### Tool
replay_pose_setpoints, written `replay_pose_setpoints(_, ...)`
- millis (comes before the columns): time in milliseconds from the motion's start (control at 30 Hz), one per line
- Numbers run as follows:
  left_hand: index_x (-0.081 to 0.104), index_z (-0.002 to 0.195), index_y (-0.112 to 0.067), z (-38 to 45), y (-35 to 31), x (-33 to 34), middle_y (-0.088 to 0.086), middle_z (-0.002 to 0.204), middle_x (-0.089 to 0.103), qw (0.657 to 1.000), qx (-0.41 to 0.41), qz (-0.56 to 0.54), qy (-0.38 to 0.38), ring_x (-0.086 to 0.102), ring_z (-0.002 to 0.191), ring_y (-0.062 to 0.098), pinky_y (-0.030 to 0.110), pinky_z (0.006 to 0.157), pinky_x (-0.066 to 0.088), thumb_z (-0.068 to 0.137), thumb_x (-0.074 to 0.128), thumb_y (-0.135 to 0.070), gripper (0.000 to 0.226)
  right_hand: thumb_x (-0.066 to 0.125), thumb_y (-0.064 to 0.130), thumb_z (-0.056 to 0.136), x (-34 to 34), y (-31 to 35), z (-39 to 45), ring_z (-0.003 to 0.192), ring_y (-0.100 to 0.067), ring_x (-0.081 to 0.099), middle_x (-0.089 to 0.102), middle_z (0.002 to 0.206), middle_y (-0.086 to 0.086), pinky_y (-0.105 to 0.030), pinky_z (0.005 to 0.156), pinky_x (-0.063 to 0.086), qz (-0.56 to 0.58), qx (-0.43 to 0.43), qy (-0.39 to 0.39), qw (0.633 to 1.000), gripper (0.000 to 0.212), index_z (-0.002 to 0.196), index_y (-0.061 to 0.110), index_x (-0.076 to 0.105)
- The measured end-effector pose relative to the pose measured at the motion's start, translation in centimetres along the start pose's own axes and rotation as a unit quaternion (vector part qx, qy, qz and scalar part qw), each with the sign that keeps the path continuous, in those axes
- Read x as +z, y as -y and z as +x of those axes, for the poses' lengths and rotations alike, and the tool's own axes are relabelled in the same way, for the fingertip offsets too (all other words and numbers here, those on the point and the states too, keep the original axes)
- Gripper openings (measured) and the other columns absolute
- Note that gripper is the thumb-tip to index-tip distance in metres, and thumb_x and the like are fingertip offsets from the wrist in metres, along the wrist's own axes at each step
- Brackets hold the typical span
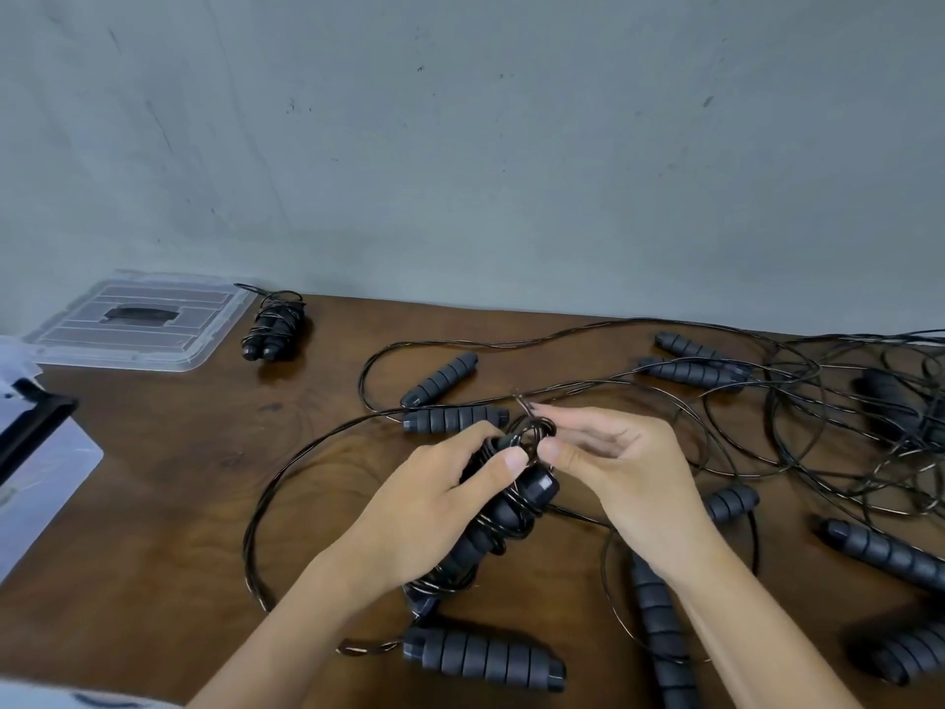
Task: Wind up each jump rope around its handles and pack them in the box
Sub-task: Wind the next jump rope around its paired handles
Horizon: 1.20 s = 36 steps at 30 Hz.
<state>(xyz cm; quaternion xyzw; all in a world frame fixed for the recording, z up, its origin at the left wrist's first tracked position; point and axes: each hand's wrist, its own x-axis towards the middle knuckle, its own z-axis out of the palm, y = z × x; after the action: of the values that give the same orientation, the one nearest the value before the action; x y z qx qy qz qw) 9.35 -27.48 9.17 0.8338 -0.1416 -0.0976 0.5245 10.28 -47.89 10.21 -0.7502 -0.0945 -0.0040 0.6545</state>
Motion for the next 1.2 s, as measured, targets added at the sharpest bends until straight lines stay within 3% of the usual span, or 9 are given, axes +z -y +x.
replay_pose_setpoints(233,0.066,0.107,-0.022,-1.1,0.9,-1.9,0.003,0.097,0.073,0.999,-0.008,-0.043,-0.03,0.069,0.094,0.021,0.043,0.092,0.054,0.104,0.048,-0.057,0.04,0.082,0.007,0.079,3.7,-0.5,1.3,0.097,-0.008,0.074,0.077,0.107,0.018,-0.023,0.082,0.059,0.014,-0.006,-0.078,0.997,0.019,0.088,0.025,0.08)
replay_pose_setpoints(333,0.07,0.11,-0.018,-1.5,1.1,-3.7,-0.004,0.102,0.076,0.991,-0.036,-0.128,-0.001,0.073,0.099,0.012,0.031,0.093,0.058,0.101,0.055,-0.051,0.037,0.078,0.01,0.084,5.4,-0.6,2.1,0.095,-0.005,0.074,0.075,0.112,0.018,-0.017,0.077,0.057,0.024,-0.009,-0.101,0.995,0.013,0.09,0.022,0.079)
replay_pose_setpoints(400,0.073,0.11,-0.017,-1.8,1.8,-5.3,-0.012,0.104,0.078,0.972,-0.065,-0.223,0.02,0.072,0.098,0.003,0.019,0.087,0.056,0.098,0.058,-0.043,0.032,0.074,0.01,0.088,6.7,-0.4,2.8,0.094,-0.001,0.073,0.076,0.114,0.014,-0.013,0.075,0.054,0.042,-0.006,-0.105,0.994,0.012,0.096,0.018,0.078)
replay_pose_setpoints(567,0.061,0.143,-0.023,-2.8,5.5,-8.4,0.011,0.125,0.071,0.89,-0.117,-0.435,0.068,0.07,0.105,0.023,0.035,0.085,0.057,0.1,0.056,-0.045,0.049,0.068,0.004,0.092,11.0,0.1,4.8,0.095,0.0,0.072,0.076,0.111,0.008,-0.011,0.075,0.053,0.114,0.018,-0.081,0.99,0.016,0.104,0.012,0.075)
replay_pose_setpoints(700,0.049,0.15,-0.021,-3.4,8.5,-10.4,0.027,0.147,0.054,0.852,-0.125,-0.502,0.08,0.057,0.124,0.044,0.049,0.101,0.05,0.096,0.061,-0.043,0.06,0.068,0.01,0.095,14.7,-0.4,6.9,0.103,-0.002,0.071,0.074,0.118,0.007,-0.016,0.082,0.054,0.087,0.016,-0.047,0.995,0.017,0.11,0.011,0.074)
replay_pose_setpoints(800,0.043,0.15,-0.018,-4.0,9.9,-12.4,0.034,0.152,0.044,0.829,-0.13,-0.533,0.103,0.06,0.116,0.048,0.058,0.101,0.048,0.098,0.059,-0.033,0.056,0.065,0.018,0.098,16.8,-1.1,8.4,0.104,-0.007,0.07,0.076,0.11,0.006,-0.023,0.088,0.054,0.039,0.028,-0.024,0.999,0.015,0.111,0.018,0.074)
replay_pose_setpoints(967,0.053,0.141,-0.029,-4.9,11.6,-16.5,0.023,0.13,0.068,0.882,-0.186,-0.432,-0.023,0.071,0.109,0.043,0.057,0.1,0.052,0.104,0.059,-0.028,0.037,0.058,0.023,0.102,20.0,-1.5,9.8,0.103,-0.006,0.071,0.072,0.115,0.008,-0.023,0.083,0.059,0.023,0.072,0.005,0.997,0.018,0.119,0.024,0.067)
replay_pose_setpoints(1067,0.054,0.134,-0.043,-4.7,13.1,-18.6,0.014,0.121,0.072,0.927,-0.224,-0.263,-0.148,0.075,0.097,0.027,0.041,0.086,0.061,0.102,0.064,-0.032,0.035,0.058,0.021,0.102,21.3,-1.9,9.9,0.101,-0.006,0.072,0.071,0.116,0.008,-0.023,0.08,0.06,0.007,0.096,0.009,0.995,0.022,0.123,0.02,0.065)
replay_pose_setpoints(1200,0.043,0.138,-0.044,-3.5,16.9,-20.7,0.004,0.123,0.06,0.928,-0.247,-0.023,-0.279,0.064,0.097,0.018,0.04,0.089,0.054,0.093,0.074,-0.044,0.055,0.056,0.017,0.103,22.5,-2.8,9.5,0.097,-0.011,0.074,0.074,0.114,0.006,-0.031,0.082,0.062,-0.01,0.122,0.012,0.992,0.02,0.12,0.02,0.067)
